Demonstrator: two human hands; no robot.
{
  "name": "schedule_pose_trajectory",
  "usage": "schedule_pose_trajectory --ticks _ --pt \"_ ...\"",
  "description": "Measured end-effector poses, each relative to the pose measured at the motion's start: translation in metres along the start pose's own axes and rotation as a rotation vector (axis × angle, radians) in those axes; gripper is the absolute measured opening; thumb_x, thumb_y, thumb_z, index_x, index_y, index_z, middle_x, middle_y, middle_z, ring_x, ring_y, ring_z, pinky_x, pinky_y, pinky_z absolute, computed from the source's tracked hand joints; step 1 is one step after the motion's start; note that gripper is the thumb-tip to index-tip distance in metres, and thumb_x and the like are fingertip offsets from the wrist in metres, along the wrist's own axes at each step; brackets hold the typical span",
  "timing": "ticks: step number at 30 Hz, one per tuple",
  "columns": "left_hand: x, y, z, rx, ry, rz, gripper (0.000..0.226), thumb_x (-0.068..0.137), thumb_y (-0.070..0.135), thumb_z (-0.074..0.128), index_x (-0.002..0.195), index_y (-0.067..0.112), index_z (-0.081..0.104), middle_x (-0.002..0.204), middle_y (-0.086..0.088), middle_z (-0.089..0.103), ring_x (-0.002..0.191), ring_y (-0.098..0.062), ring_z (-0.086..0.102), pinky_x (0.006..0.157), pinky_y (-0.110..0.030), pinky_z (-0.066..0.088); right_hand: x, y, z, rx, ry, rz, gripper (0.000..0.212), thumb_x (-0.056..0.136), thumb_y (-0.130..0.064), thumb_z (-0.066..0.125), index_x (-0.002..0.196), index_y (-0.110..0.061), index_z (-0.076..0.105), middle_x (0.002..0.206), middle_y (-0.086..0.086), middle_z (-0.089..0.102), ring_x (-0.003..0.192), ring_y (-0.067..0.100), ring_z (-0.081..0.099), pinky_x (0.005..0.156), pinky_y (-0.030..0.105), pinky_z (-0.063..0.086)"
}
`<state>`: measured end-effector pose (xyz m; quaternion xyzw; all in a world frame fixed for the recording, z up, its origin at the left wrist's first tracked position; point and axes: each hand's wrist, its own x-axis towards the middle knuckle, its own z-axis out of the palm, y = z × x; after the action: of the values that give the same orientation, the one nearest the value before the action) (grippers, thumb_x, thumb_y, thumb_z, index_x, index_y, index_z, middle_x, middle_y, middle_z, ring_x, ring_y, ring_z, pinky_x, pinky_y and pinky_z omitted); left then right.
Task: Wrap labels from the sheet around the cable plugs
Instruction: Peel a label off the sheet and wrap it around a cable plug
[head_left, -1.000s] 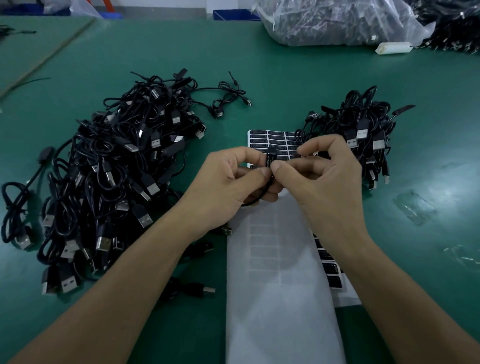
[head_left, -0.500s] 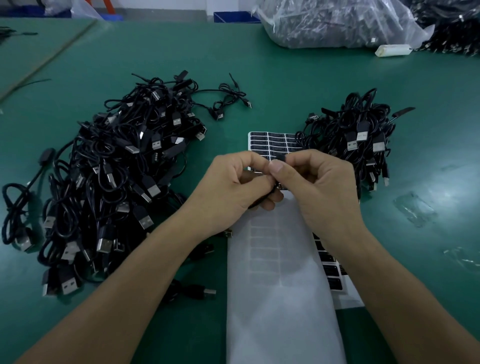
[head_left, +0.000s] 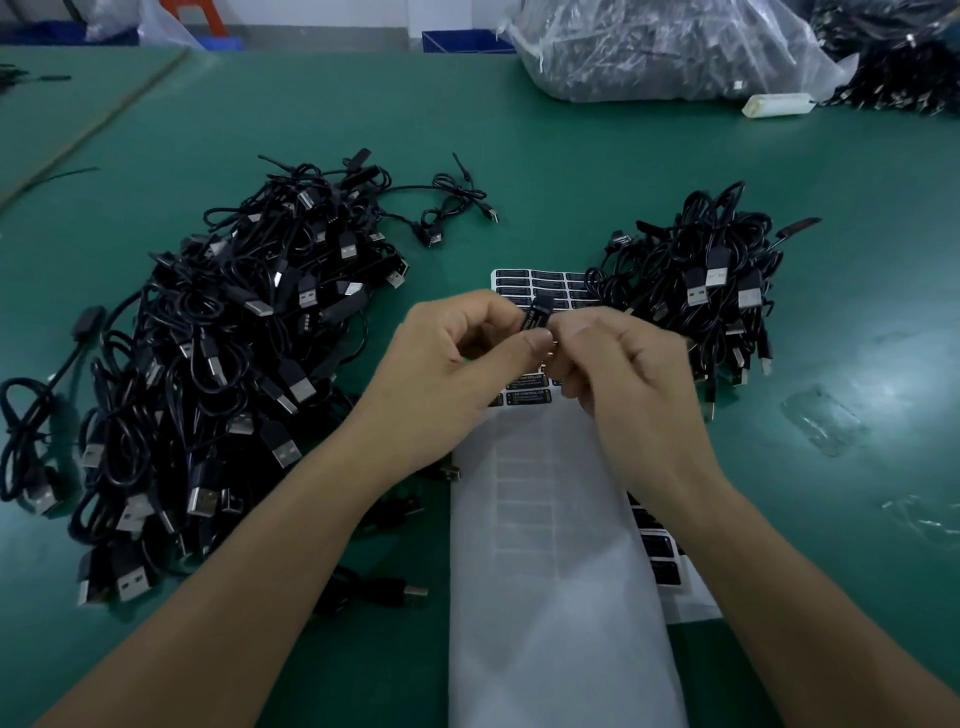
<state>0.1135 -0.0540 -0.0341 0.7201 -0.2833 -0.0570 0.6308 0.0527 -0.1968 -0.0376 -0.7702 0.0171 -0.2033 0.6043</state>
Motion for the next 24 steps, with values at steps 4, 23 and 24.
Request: schedule_pose_trajectory --ticks 4,23,24 --pt "0.002 0.000 -0.002 -0.041 0.061 0.000 0.021 0.085 0.025 0.069 0.086 0.004 0.069 0.076 -0.030 0.059 0.064 -0.030 0.049 0.062 -0.041 0.045 -0.004 -0.001 0.002 -0.134 -0.107 -0.039 0.009 0.079 -0.037 0.068 0.084 -0.030 0.072 0.066 -0.009 0.063 0.060 0.001 0.051 0.056 0.018 0.042" --pt "0.002 0.023 -0.004 -0.263 0.187 -0.017 0.019 0.090 0.024 0.069 0.073 0.032 0.069 0.065 0.008 0.067 0.071 -0.017 0.063 0.067 -0.029 0.054 -0.002 0.011 0.026 -0.516 -0.158 -0.305 0.018 0.082 -0.030 0.073 0.096 -0.019 0.079 0.091 0.002 0.069 0.087 0.024 0.061 0.076 0.043 0.051" --pt "0.002 0.025 -0.005 -0.272 0.210 -0.008 0.021 0.093 0.024 0.067 0.073 0.031 0.067 0.064 0.009 0.067 0.070 -0.016 0.063 0.064 -0.026 0.053 -0.002 0.011 0.026 -0.472 -0.174 -0.303 0.013 0.084 -0.025 0.072 0.094 -0.018 0.077 0.089 0.001 0.069 0.085 0.020 0.062 0.074 0.040 0.052"
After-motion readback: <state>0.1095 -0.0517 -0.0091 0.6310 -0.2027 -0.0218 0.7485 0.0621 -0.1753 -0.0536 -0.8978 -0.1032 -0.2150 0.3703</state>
